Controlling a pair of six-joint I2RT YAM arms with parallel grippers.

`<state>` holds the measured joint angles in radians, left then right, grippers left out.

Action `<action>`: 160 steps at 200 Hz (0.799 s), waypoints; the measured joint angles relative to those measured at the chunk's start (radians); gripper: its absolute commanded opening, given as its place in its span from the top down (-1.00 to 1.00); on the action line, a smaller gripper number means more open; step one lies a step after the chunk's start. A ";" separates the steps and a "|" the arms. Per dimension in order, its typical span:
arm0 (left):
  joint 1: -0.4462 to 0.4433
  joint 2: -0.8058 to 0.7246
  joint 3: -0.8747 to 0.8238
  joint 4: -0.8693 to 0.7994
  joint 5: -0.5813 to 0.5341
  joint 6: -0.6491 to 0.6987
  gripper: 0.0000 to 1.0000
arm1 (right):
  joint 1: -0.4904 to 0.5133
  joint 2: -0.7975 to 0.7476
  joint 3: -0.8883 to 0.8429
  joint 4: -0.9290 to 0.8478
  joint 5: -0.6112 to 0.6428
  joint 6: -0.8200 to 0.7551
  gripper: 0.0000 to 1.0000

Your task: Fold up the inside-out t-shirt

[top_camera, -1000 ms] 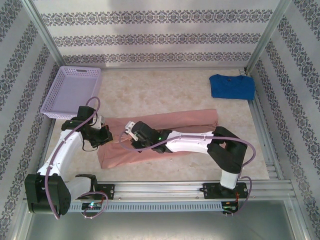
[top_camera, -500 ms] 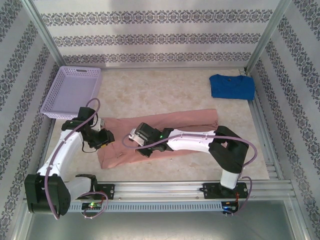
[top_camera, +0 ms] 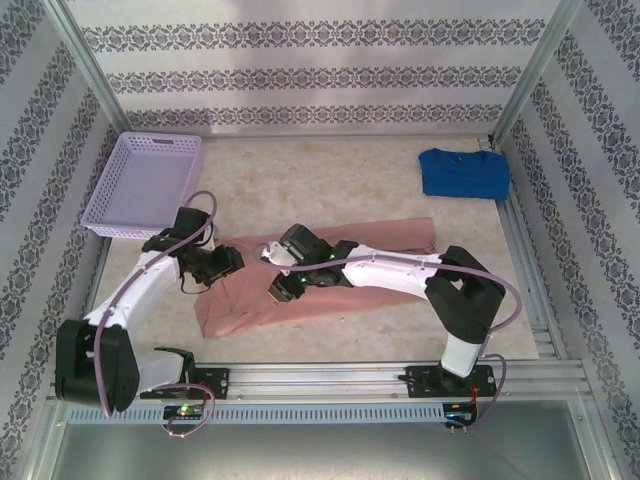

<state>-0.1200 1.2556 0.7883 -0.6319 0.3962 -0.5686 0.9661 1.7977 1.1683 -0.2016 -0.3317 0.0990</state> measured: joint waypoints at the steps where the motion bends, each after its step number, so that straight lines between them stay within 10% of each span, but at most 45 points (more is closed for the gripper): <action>1: 0.000 0.000 0.000 0.000 0.000 0.000 0.00 | 0.000 0.000 0.000 0.000 0.000 0.000 0.38; 59: -0.010 0.221 -0.067 0.199 -0.034 -0.017 0.02 | 0.000 0.126 0.001 0.021 -0.035 0.073 0.42; 160: 0.013 0.022 -0.066 0.189 -0.286 0.022 -0.46 | -0.055 0.011 -0.023 -0.094 -0.154 0.027 0.09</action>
<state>-0.1066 1.2778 0.7223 -0.4431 0.1104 -0.5465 0.9108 1.8088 1.1450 -0.2955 -0.4862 0.1257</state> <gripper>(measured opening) 0.699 0.432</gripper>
